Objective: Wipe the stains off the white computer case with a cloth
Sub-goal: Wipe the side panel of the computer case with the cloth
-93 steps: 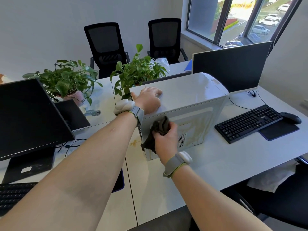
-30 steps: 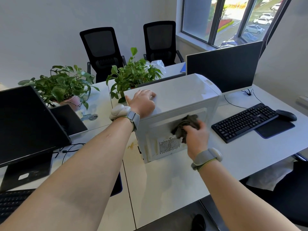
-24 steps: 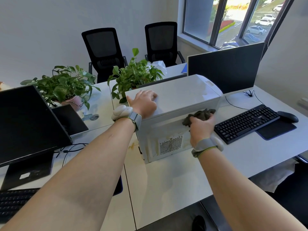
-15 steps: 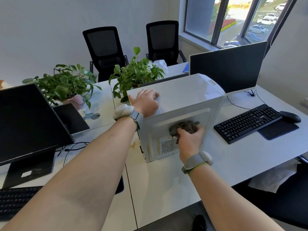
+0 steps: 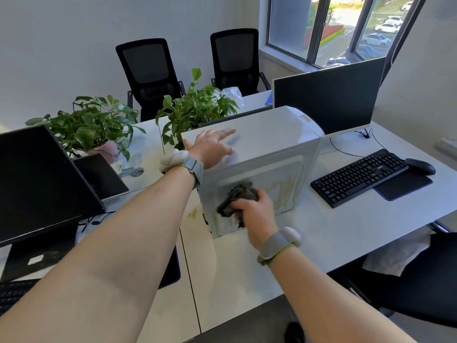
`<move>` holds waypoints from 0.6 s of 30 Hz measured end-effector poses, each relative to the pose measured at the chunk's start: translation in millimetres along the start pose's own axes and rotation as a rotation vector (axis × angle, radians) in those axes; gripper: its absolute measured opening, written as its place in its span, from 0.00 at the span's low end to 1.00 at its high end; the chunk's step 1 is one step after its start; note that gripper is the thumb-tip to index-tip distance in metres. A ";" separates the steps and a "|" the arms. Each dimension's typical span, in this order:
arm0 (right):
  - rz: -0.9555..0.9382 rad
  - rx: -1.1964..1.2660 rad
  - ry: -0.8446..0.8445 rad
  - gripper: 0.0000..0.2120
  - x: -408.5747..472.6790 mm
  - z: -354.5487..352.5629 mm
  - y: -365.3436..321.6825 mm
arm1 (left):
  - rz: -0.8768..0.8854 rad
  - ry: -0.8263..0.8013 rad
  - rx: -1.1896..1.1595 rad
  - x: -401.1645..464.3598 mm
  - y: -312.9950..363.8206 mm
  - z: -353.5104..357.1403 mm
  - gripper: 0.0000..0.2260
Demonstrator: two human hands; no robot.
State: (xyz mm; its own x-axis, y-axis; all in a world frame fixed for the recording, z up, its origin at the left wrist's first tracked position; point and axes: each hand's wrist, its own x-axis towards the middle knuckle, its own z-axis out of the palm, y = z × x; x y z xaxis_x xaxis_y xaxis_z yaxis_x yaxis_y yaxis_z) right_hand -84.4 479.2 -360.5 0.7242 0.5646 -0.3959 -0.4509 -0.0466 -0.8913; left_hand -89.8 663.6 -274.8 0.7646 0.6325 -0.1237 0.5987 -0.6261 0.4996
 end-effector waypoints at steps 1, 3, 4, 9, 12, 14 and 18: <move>-0.006 0.039 0.050 0.16 3.0 -17.1 -8.3 | -0.009 -0.001 0.054 1.4 1.0 1.6 0.24; -0.018 0.119 0.151 0.17 11.1 -53.9 -27.5 | -0.016 0.010 0.182 4.4 3.8 7.7 0.25; -0.017 0.164 0.200 0.17 16.2 -66.0 -34.1 | -0.023 0.014 0.220 4.2 -0.4 8.5 0.27; -0.050 0.234 0.287 0.15 41.2 -127.5 -74.9 | -0.079 0.110 0.298 9.5 23.6 16.9 0.21; -0.083 0.264 0.308 0.14 54.9 -138.5 -92.5 | -0.134 0.227 0.455 23.6 55.3 35.1 0.17; -0.113 0.217 0.310 0.13 62.7 -138.5 -101.0 | -0.100 0.289 0.433 34.4 74.9 47.7 0.19; -0.246 0.005 0.212 0.13 70.5 -113.7 -90.4 | -0.007 0.227 0.322 41.6 91.2 65.4 0.25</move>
State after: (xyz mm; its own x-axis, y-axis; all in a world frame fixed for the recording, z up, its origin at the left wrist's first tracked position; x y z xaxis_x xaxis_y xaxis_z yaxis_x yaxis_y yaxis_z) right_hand 66.8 429.5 -333.0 0.9042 0.3741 -0.2061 -0.2508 0.0746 -0.9652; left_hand 12.2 603.0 -290.4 0.7098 0.6993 0.0852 0.6753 -0.7098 0.2006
